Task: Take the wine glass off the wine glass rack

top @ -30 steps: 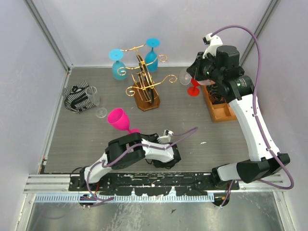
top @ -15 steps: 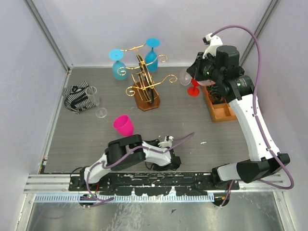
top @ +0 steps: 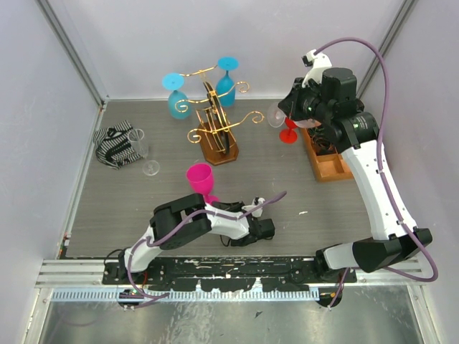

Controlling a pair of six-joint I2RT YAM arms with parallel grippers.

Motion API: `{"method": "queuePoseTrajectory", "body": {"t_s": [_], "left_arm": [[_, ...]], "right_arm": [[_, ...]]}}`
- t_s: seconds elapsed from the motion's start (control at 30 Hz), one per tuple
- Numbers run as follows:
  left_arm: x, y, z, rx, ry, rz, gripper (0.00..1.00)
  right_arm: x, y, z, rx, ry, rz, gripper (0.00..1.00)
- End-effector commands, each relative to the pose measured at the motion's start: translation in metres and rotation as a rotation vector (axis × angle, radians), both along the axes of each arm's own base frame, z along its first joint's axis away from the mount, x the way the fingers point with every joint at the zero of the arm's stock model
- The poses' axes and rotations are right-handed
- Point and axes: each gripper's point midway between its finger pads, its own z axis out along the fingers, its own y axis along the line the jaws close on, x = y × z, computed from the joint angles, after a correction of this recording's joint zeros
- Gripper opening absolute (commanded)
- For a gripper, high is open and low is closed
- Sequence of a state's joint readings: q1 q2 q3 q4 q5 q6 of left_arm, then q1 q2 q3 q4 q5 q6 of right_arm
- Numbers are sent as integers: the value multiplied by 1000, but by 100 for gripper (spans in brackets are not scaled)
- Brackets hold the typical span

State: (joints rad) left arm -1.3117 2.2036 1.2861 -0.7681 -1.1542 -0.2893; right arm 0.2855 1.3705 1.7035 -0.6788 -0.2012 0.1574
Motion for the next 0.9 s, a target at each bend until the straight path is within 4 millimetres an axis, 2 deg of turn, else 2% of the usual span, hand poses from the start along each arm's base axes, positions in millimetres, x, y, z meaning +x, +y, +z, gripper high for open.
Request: {"method": "queuePoseTrajectory", "body": {"t_s": [0.0, 0.1, 0.5, 0.87], "left_arm": [[-7, -31, -60, -259, 166, 24, 4], [-7, -35, -63, -288, 170, 21, 15], [-8, -61, -77, -352, 226, 5, 38], [-12, -67, -85, -370, 268, -8, 54]], "right_arm": [[6, -1, 41, 30, -129, -6, 1], [7, 0, 41, 30, -130, -2, 1], [9, -1, 44, 27, -126, -4, 1], [10, -2, 47, 28, -131, -11, 1]]}}
